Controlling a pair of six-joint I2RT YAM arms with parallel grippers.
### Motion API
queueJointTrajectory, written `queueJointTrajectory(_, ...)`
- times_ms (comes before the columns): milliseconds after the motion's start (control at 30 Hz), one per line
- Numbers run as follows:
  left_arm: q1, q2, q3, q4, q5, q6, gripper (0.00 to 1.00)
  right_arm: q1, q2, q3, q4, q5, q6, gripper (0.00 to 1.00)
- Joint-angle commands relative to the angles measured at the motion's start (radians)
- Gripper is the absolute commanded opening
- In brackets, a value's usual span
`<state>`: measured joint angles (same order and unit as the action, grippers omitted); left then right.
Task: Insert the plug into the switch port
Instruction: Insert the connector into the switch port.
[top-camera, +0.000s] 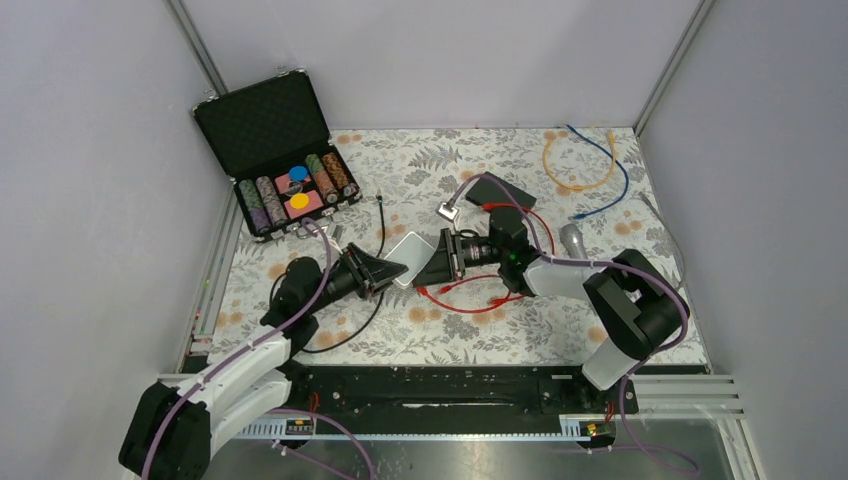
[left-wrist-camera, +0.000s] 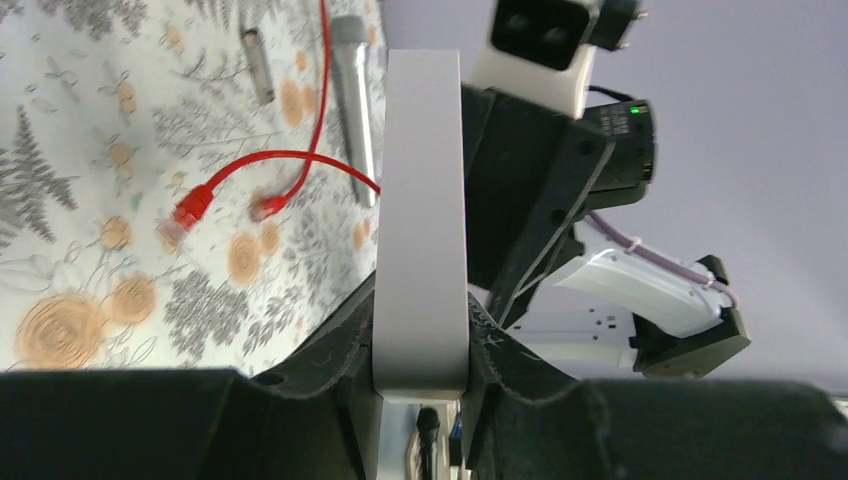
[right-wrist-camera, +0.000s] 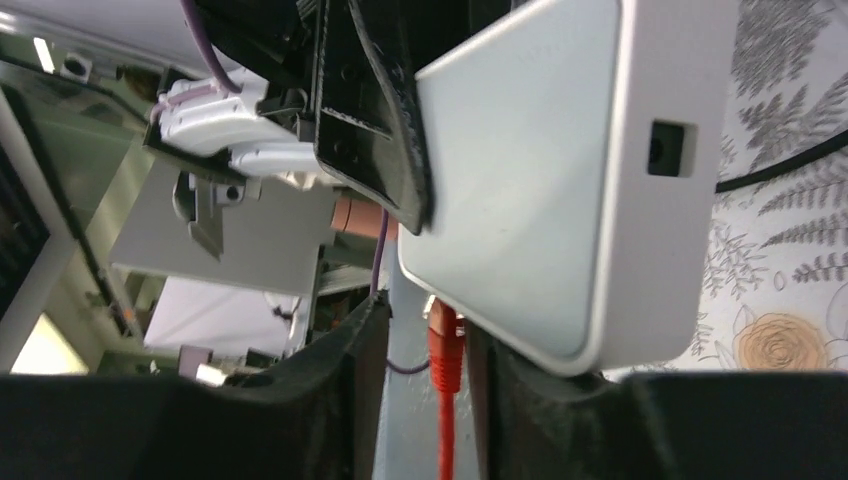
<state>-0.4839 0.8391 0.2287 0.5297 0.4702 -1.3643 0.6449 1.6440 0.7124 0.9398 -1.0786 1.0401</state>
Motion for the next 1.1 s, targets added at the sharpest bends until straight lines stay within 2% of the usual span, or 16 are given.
queueJointTrajectory(0,0.079,-0.01,0.111,-0.215,0.242,0.133,0.0,-0.001,-0.088,-0.019,0.054,0.153,-0.067,0.45)
queueJointTrajectory(100,0.123,0.008,0.164,-0.25,0.268,0.178,0.0,-0.013,-0.111,-0.068,0.066,0.138,-0.058,0.51)
queueJointTrajectory(267,0.142,0.03,0.183,-0.22,0.291,0.183,0.0,-0.024,-0.126,-0.09,0.03,0.11,-0.084,0.59)
queueJointTrajectory(333,0.143,0.021,0.179,-0.223,0.275,0.18,0.0,-0.024,-0.13,-0.095,0.008,0.119,-0.115,0.6)
queueJointTrajectory(467,0.143,0.001,0.153,-0.202,0.251,0.175,0.0,-0.023,-0.131,-0.092,0.013,0.134,-0.119,0.59)
queueJointTrajectory(700,0.142,0.004,0.127,-0.14,0.242,0.151,0.0,-0.012,-0.019,-0.099,0.284,0.103,0.077,0.59)
queueJointTrajectory(867,0.142,0.008,0.123,-0.12,0.235,0.14,0.0,0.044,0.022,-0.094,0.314,0.134,0.089,0.58)
queueJointTrajectory(967,0.143,0.004,0.127,-0.13,0.231,0.147,0.0,0.062,0.041,-0.096,0.345,0.153,0.107,0.55)
queueJointTrajectory(1067,0.143,-0.004,0.129,-0.149,0.22,0.16,0.0,0.072,0.056,-0.101,0.384,0.166,0.134,0.47)
